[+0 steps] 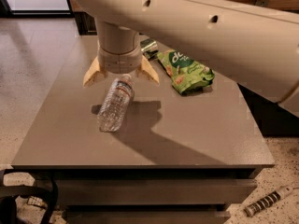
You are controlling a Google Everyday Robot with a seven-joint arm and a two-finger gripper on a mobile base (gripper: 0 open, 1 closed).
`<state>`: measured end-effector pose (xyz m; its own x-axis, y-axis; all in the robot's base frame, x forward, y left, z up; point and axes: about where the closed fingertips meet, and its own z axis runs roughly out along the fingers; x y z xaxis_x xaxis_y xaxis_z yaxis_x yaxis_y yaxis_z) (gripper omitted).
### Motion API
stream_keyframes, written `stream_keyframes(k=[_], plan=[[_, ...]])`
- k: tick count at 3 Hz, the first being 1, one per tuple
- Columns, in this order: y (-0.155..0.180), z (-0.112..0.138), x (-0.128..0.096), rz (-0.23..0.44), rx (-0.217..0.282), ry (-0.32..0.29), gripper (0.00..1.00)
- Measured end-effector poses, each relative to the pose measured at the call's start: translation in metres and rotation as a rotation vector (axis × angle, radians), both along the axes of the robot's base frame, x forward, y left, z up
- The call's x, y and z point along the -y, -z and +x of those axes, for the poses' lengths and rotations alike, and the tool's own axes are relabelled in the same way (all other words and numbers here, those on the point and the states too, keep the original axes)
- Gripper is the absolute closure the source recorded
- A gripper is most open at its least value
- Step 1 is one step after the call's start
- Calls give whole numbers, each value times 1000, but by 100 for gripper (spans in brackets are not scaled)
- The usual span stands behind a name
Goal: Place water bottle upright
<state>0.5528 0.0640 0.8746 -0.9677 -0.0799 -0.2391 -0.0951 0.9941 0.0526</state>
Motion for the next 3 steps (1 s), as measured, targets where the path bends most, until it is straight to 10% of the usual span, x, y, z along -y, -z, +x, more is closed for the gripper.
stream_keyframes(k=[3], plan=[[16,10,-8,-77,-136,95,0]])
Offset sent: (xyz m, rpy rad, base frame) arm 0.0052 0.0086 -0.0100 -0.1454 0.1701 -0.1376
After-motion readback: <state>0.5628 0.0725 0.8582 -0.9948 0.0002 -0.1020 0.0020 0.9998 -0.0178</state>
